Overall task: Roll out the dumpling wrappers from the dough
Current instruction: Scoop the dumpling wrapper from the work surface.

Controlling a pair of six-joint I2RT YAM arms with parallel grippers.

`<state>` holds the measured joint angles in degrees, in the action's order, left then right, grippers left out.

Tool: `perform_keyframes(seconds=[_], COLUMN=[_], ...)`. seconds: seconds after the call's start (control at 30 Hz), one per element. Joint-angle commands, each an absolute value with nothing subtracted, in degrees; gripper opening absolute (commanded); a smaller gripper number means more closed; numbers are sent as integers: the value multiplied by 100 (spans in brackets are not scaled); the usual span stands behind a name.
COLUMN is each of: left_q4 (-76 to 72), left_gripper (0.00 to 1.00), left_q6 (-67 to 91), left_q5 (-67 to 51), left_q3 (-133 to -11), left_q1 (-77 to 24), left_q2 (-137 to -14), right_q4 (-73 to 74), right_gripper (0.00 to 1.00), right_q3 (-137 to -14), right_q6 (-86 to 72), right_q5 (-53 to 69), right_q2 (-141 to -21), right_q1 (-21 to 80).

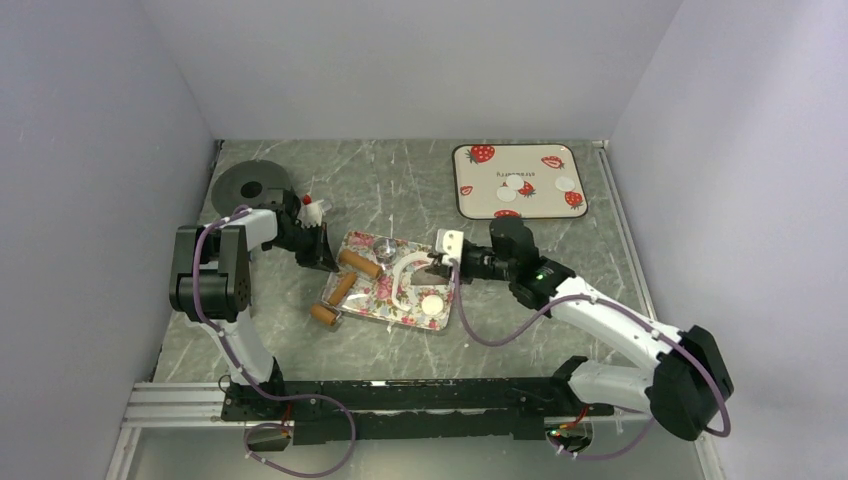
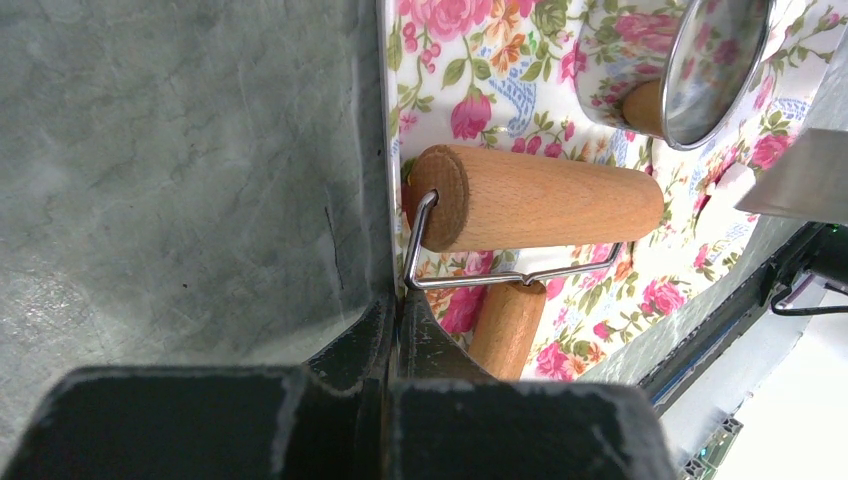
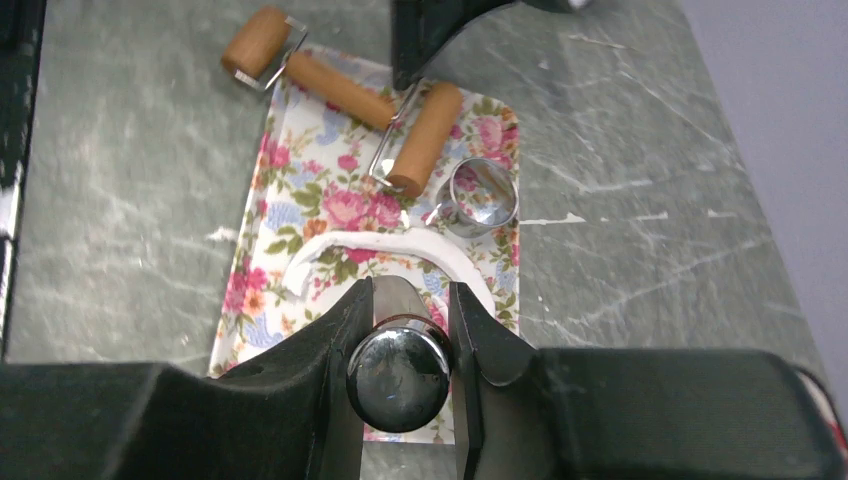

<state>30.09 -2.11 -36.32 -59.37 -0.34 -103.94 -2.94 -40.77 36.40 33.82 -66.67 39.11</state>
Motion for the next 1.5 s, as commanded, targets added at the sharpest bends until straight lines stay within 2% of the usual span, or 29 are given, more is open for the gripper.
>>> perform_keyframes(seconds=[0.0,0.13,0.23,0.37,0.57,0.9,1.23,1.47], left_q4=[2862,2824,2789,2790,2765,2728,2729,2703], left_gripper=[0,0,0,0,0,0,0,0], left_q6=[-255,-238,-190,-151,-171,-167,-170,-134], left_q5=[-3894,-3902,-3945,-4029,-4043,-4036,-4028,-4060], left_q3=[-5926,-5887,-5871,-5872,-5869,-5852,-5851,-5838], left_q1=[-61,-62,-57,-61,-61,-62,-62,-62], left_q2=[-10056,-10005,-9987,-10091,-10054,-9969,-9995,-10044], right_q4=[-376,-65,334,144,-1385,-2872,-3141,-4128], right_gripper=[0,0,0,0,0,0,0,0], right_q3=[-4516,-4688,-4713,-4659,-4024,-3532,-3915,-3306], right_q6=[2047,779,257,-253,-534,-770,-1143,-1369], right_q5=[2693,1543,1126,1404,2652,2404,2601,2492], right_q2=[-6244,-6413,-6538,-6612,-6869,-7232,-7343,-7541], right_q1=[3894,3859,3680,3187,2441,2417,2426,2426])
